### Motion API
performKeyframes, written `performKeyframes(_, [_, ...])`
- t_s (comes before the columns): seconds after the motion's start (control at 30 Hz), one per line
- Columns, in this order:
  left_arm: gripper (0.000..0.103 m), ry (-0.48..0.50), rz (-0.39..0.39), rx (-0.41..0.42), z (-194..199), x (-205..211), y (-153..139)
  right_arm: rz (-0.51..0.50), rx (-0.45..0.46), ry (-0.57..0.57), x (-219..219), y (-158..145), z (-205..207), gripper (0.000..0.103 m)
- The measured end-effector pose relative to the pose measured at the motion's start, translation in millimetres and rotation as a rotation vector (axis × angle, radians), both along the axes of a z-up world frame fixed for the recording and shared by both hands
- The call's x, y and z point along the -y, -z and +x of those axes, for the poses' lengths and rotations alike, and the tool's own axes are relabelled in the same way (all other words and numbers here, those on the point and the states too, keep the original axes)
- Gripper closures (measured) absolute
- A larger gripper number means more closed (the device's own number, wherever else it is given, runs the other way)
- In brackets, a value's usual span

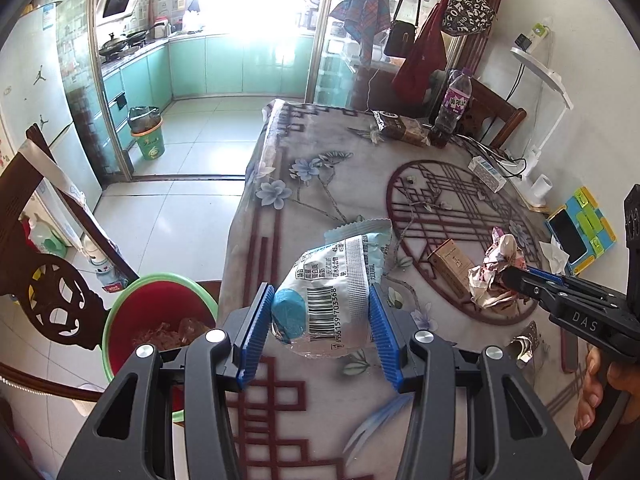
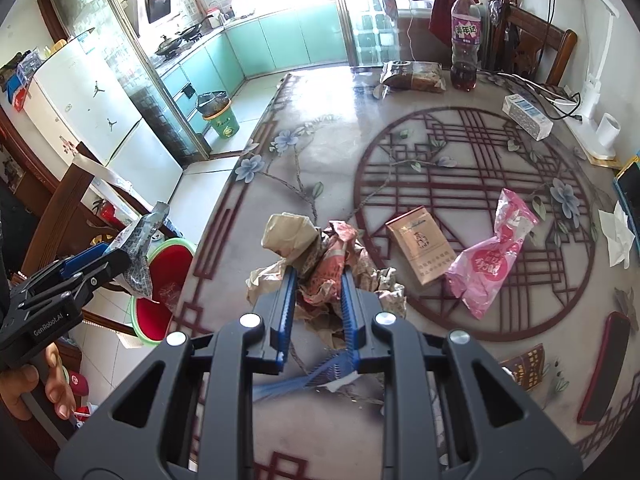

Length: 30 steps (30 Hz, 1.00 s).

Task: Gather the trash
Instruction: 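Carry the wrapper and crumpled paper over the red bucket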

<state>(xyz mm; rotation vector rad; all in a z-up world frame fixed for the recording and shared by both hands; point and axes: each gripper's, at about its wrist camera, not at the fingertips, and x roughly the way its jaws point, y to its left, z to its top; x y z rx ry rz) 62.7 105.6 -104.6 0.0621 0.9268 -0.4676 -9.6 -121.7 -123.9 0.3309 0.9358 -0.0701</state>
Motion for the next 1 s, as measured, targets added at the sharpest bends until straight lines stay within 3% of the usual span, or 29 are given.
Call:
performKeyframes(0.37, [0.058, -0.018, -0.014, -0.017, 20, -39, 9, -0.011, 0.005, 0.005, -36, -6, 15, 0.081])
performKeyframes(1.0, [0.058, -0.114, 0.033, -0.038, 53, -119, 23, 0.025, -0.005, -0.103, -109, 2, 58, 0.081])
